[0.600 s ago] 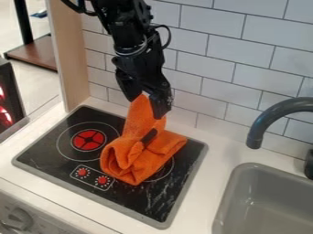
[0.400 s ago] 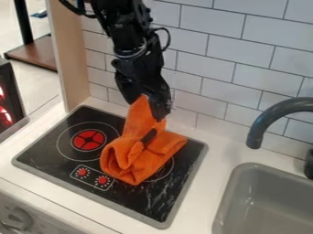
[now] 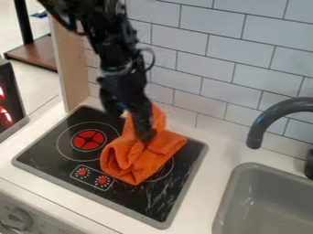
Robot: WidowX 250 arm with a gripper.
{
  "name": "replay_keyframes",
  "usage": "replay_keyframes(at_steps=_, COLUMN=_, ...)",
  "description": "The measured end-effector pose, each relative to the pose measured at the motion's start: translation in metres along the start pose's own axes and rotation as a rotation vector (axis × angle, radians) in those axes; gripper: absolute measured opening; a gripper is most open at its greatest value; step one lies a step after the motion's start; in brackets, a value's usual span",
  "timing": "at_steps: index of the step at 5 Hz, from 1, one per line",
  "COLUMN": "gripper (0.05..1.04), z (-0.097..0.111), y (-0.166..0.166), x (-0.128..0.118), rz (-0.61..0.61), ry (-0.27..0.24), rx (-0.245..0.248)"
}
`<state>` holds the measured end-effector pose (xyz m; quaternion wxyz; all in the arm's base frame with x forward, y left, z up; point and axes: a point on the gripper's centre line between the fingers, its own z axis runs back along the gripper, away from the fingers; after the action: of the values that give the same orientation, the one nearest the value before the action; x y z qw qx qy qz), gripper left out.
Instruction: Move the cloth from right to left
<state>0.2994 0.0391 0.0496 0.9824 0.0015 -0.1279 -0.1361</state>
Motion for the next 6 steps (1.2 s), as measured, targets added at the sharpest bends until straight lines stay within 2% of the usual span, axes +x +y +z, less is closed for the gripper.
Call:
replay_keyframes(at_steps=1, gripper=0.999, z=-0.013, y=0.003, x=-0.009, rz=-0.012, ry=0.091, rx=-0.01)
replay_keyframes(at_steps=2, gripper=0.999, z=-0.03, y=0.003, x=-0.019, rz=-0.003, ry=0.164, rx=-0.082)
replay_keyframes(at_steps=4, gripper=0.999, z=-0.051, y=-0.009, x=-0.02, rz=-0.023, ry=0.182, rx=-0.178)
replay_keyframes(at_steps=5, gripper=0.999, z=-0.064, y=-0.007, x=-0.018, rz=-0.021, ry=0.204, rx=-0.178)
replay_keyframes(at_steps=6, gripper=0.999, z=-0.071, y=-0.002, x=-0.018, rz=0.013, ry=0.205, rx=-0.133)
